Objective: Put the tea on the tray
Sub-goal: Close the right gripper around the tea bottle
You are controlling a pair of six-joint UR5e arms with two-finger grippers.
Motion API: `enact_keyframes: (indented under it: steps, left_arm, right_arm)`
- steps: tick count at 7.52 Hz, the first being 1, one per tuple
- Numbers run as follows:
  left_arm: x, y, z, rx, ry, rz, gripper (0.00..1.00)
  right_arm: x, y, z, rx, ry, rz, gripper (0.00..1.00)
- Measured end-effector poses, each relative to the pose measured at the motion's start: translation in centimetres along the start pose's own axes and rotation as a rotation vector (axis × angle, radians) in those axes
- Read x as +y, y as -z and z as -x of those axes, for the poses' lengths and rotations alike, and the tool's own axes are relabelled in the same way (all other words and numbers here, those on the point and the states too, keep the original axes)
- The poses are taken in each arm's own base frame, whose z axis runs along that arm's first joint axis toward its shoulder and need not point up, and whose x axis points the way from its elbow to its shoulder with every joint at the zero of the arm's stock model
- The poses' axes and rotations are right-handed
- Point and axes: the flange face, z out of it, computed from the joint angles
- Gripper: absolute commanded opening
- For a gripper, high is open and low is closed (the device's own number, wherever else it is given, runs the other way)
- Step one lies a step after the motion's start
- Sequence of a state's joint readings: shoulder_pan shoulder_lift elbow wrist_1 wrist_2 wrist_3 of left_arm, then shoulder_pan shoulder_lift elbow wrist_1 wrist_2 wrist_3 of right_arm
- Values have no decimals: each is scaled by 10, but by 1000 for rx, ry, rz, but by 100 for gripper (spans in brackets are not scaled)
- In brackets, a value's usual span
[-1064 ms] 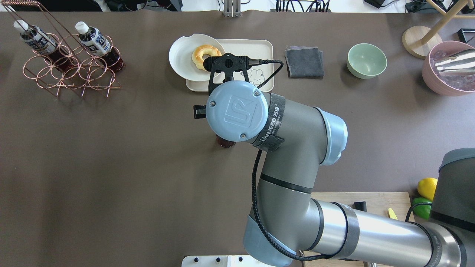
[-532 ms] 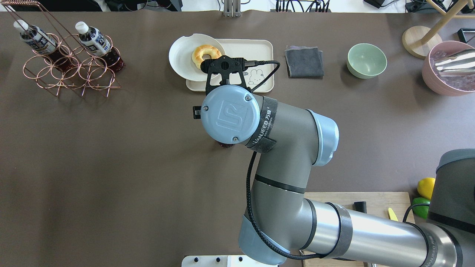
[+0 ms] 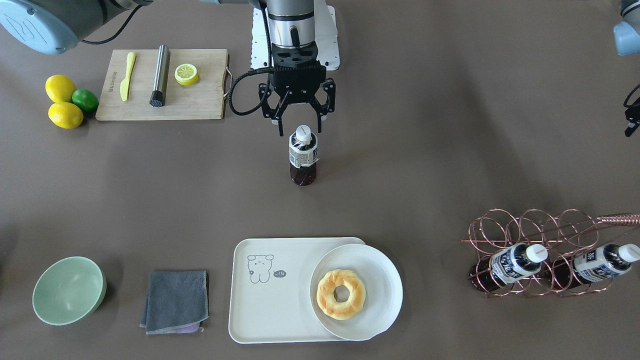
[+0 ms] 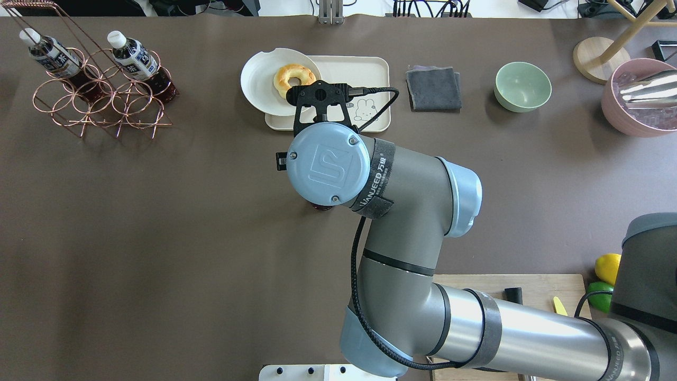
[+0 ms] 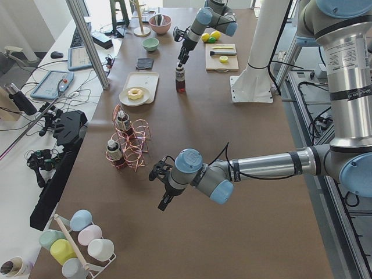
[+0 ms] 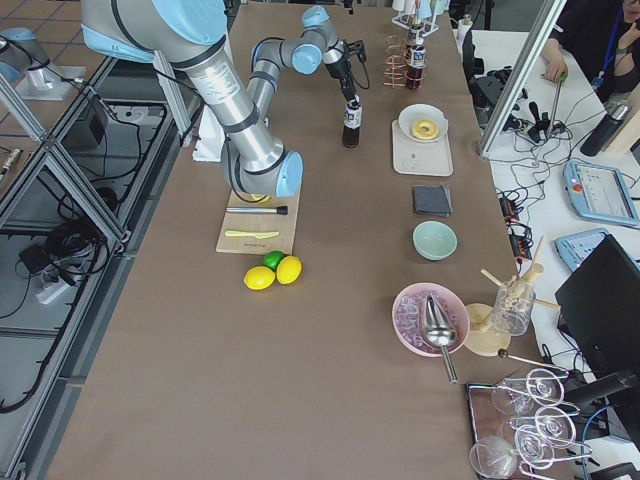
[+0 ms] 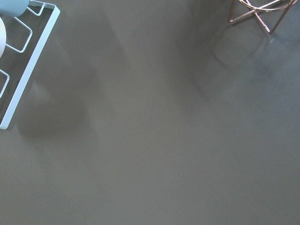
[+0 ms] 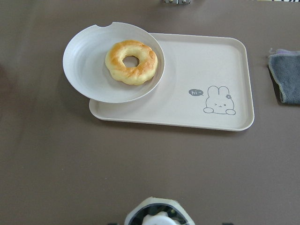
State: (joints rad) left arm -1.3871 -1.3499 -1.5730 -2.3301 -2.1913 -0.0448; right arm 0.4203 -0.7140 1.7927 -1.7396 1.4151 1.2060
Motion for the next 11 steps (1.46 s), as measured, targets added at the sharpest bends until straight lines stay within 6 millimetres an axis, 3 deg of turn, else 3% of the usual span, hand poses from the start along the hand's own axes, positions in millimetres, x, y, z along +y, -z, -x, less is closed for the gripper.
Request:
enact_keyframes:
  steps: [4,7,8,9,10,11]
  left_arm:
    - [1,-1,0,2,1,2,100]
    - [1,-1,0,2,1,2,100]
    - [1,-1,0,2,1,2,100]
    - [1,-1,0,2,1,2,100]
    - [0,-1,0,2,0,1,100]
    - [0,0,0,2,-1,0,100]
  right_arm:
    - [0,-3,0,7,3,-1,68]
    - [0,-9,2,-8,0,-8,68]
    - [0,-12,3,-13,-1,-10,57]
    - [0,-13,4,-16,-1,-10,21]
    - [0,-13,4,-17,0,-11,0]
    - [1,-13,3,-17,3,-10,0]
